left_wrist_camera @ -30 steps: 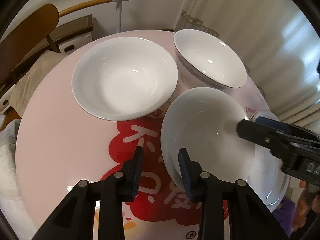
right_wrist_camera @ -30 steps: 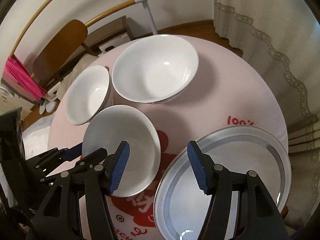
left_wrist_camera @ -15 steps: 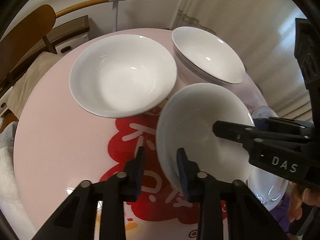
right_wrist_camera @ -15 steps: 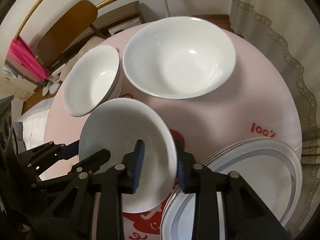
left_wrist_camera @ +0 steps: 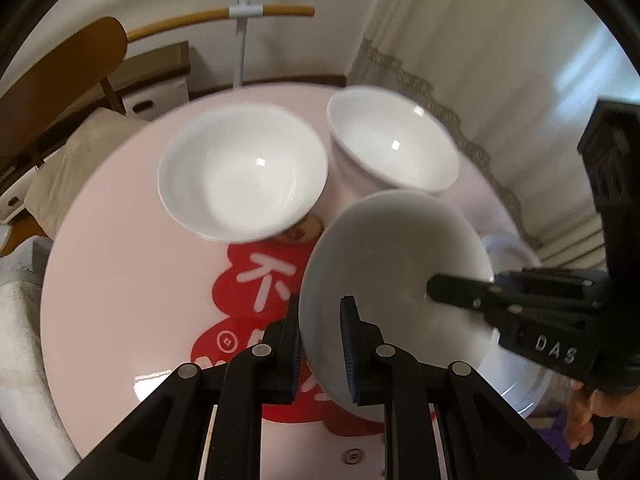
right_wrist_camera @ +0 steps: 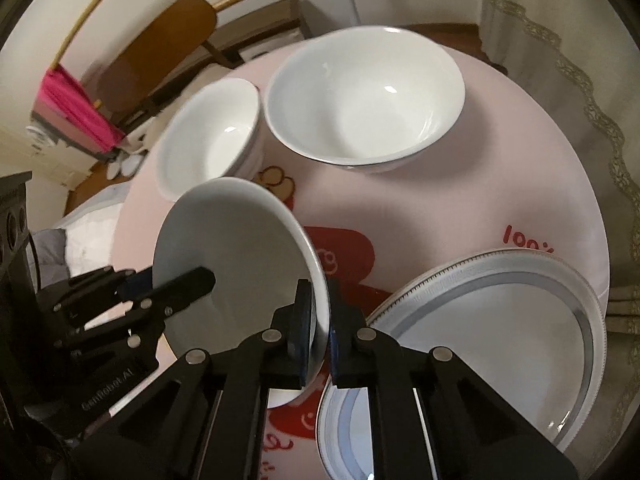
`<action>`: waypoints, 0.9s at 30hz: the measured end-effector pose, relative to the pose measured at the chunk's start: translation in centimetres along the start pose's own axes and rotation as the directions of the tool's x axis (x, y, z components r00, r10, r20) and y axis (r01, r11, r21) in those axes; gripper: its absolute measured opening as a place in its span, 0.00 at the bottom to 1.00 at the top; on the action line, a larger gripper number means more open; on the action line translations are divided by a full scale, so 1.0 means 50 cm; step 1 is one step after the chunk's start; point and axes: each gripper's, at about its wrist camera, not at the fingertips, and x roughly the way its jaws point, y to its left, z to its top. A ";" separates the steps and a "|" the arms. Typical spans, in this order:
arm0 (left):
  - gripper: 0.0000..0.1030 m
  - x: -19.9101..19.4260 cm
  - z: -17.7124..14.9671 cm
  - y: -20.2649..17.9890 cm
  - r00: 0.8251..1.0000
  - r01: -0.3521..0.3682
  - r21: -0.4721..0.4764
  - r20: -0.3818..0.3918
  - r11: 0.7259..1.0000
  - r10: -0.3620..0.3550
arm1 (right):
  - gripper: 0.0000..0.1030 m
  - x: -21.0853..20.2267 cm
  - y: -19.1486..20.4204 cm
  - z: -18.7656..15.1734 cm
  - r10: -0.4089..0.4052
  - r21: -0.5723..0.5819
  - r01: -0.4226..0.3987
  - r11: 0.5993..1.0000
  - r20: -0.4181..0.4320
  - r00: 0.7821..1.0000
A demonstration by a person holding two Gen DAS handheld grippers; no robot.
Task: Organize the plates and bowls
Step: 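Close both grippers on the white bowl's rim, then lift the white bowl with both grippers and carry it over another bowl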
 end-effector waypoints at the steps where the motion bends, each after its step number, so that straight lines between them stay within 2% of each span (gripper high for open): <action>1: 0.13 -0.009 0.005 -0.006 1.000 0.002 -0.005 0.010 1.000 -0.002 | 0.07 -0.011 -0.002 0.000 0.009 -0.010 -0.009 1.000 0.004 1.000; 7: 0.13 -0.054 0.047 -0.054 0.995 0.008 -0.024 0.099 1.000 -0.005 | 0.07 -0.084 -0.031 0.034 0.041 -0.027 -0.039 0.999 0.053 0.998; 12: 0.13 -0.043 0.088 -0.081 0.992 0.000 -0.029 0.127 1.000 0.004 | 0.07 -0.117 -0.054 0.082 0.036 -0.036 -0.033 0.999 0.091 0.995; 19: 0.13 0.020 0.131 -0.118 0.992 -0.031 -0.036 0.119 0.999 0.035 | 0.07 -0.103 -0.095 0.156 0.037 0.018 -0.039 0.999 0.113 0.993; 27: 0.13 0.086 0.185 -0.140 0.995 -0.059 -0.068 0.074 0.996 0.064 | 0.07 -0.067 -0.120 0.197 0.022 0.045 -0.027 0.999 0.098 0.995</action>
